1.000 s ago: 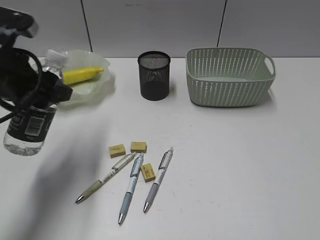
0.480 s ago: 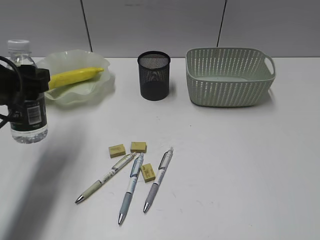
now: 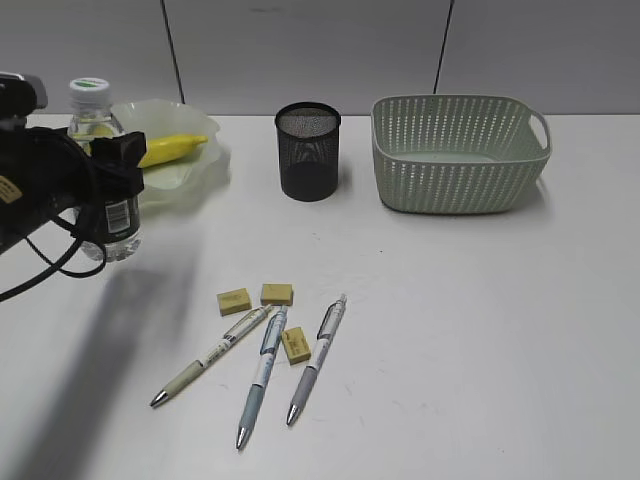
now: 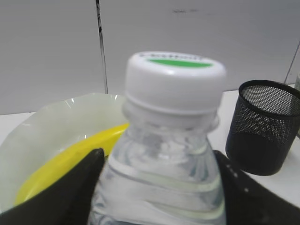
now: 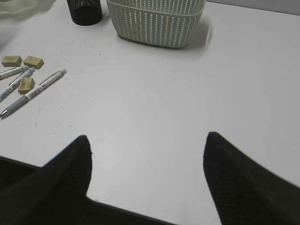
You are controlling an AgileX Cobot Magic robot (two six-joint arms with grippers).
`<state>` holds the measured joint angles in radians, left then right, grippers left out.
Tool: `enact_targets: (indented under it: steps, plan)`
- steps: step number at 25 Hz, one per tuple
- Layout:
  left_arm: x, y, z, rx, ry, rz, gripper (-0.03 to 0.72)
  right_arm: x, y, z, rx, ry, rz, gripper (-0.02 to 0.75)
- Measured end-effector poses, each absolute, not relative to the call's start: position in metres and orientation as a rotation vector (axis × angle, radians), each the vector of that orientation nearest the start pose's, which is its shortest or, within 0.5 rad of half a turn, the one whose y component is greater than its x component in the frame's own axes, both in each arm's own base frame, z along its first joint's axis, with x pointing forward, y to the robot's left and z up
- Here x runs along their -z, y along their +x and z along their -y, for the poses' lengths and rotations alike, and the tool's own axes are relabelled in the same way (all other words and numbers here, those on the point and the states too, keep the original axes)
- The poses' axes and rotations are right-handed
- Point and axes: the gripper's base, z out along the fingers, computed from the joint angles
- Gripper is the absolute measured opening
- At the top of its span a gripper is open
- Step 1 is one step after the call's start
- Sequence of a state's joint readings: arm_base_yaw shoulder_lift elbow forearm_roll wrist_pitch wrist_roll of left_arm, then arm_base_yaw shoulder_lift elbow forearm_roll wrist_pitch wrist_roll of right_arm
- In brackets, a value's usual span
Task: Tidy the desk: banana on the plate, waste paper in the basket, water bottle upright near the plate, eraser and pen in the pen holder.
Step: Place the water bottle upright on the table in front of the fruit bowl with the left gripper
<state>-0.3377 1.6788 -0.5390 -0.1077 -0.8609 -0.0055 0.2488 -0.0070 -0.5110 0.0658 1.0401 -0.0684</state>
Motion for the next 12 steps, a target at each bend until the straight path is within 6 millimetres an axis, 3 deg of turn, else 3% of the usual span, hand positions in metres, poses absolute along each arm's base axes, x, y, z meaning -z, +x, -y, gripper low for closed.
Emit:
enact_targets:
  steps: [12]
  plan:
    - [-0.129,0.295,0.097,0.279,0.128,-1.8,0.484,-0.282,-0.008,-0.003,-0.194,-0.32,-1.984,0.582]
